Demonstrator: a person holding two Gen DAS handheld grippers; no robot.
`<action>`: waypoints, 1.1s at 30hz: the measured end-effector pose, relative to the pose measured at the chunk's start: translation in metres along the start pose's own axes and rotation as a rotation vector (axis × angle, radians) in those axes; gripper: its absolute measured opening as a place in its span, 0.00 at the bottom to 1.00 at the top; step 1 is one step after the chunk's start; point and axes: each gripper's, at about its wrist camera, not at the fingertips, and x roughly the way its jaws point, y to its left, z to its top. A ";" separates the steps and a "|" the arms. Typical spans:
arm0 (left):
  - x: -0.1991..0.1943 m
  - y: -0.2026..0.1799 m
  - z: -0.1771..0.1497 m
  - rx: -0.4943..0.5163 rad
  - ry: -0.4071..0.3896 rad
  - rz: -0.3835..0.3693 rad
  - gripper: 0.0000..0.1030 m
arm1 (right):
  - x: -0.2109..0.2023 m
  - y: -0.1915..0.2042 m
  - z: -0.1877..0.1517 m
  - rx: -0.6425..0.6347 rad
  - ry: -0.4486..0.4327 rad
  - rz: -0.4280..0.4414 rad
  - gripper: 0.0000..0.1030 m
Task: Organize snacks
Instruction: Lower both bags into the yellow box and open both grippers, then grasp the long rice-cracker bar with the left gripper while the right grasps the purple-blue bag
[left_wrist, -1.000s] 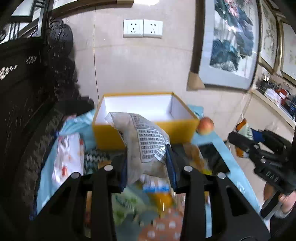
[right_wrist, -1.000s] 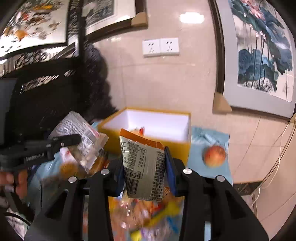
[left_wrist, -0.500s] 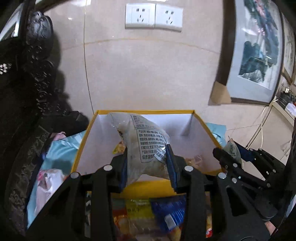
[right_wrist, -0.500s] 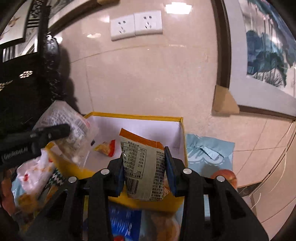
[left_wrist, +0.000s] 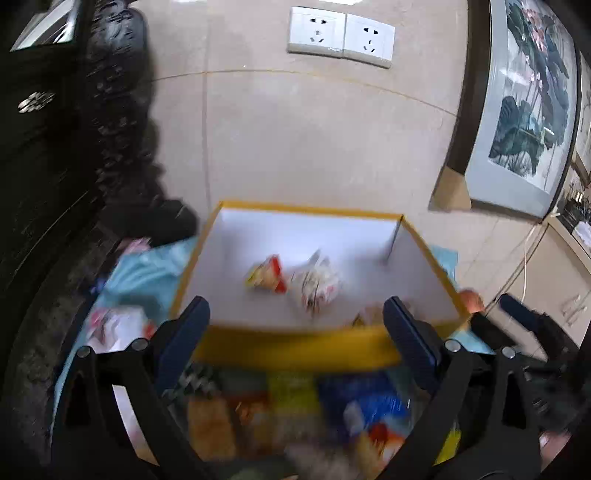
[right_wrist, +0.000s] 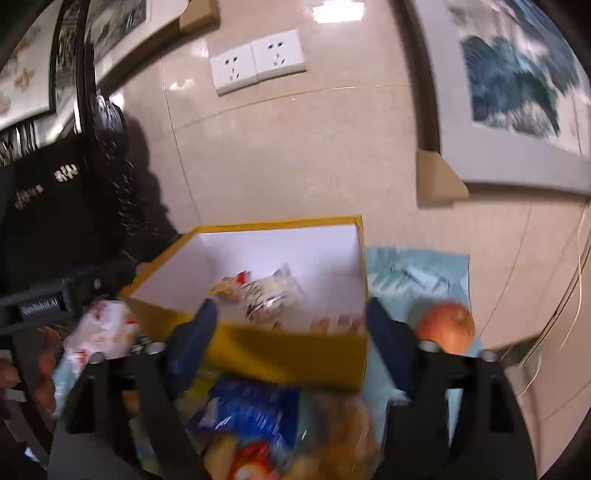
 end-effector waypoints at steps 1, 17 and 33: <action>-0.013 0.007 -0.008 -0.002 0.007 0.007 0.94 | -0.011 -0.001 -0.005 0.022 -0.006 0.022 0.94; -0.106 0.082 -0.174 -0.026 0.149 0.136 0.95 | -0.102 0.023 -0.110 0.035 0.124 0.079 0.99; -0.066 0.106 -0.241 -0.095 0.270 0.184 0.95 | -0.110 0.023 -0.153 0.089 0.202 0.110 0.99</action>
